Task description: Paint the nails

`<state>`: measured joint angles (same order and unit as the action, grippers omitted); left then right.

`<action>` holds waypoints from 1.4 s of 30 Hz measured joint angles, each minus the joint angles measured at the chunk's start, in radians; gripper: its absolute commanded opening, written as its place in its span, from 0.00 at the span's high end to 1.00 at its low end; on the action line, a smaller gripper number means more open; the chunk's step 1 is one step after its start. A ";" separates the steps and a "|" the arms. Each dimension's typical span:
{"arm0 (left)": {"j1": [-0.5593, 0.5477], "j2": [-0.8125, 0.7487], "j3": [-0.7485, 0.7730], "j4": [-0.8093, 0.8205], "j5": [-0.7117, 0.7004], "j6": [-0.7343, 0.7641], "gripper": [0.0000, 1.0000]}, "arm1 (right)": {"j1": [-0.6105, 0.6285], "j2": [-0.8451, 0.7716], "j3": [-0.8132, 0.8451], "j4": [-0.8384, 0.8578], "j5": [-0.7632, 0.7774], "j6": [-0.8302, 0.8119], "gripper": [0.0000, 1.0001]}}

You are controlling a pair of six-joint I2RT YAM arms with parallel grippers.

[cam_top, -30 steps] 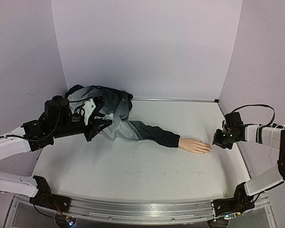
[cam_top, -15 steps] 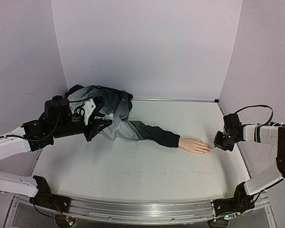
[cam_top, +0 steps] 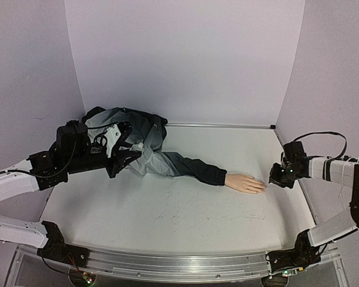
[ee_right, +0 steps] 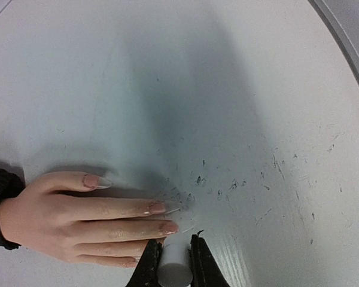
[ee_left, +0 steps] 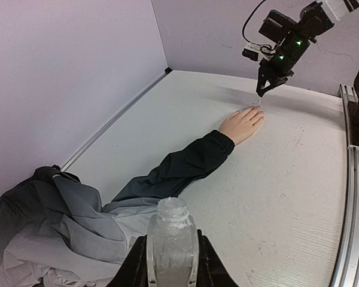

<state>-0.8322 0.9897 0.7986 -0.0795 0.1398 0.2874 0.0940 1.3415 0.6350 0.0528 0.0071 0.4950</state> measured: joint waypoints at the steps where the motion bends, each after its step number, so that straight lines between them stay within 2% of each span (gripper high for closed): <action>1: 0.000 0.000 0.000 0.000 0.000 0.000 1.00 | 0.000 0.001 0.000 0.001 -0.009 -0.002 1.00; 13: 0.000 0.003 0.000 0.000 0.000 0.000 1.00 | 0.000 0.058 0.000 0.023 -0.042 -0.001 1.00; 27: 0.000 0.003 0.000 0.000 -0.001 0.000 1.00 | 0.000 0.063 0.001 -0.010 0.069 0.034 1.00; 35: 0.000 0.003 0.000 -0.001 0.000 0.000 1.00 | 0.000 -0.017 0.001 -0.006 0.023 0.018 1.00; 42: 0.000 0.003 0.000 -0.001 0.000 0.000 1.00 | 0.000 0.002 0.000 0.011 -0.040 0.002 1.00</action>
<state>-0.8322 0.9932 0.7986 -0.0803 0.1398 0.2874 0.0940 1.3430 0.6353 0.0643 -0.0326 0.4969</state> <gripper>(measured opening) 0.229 0.135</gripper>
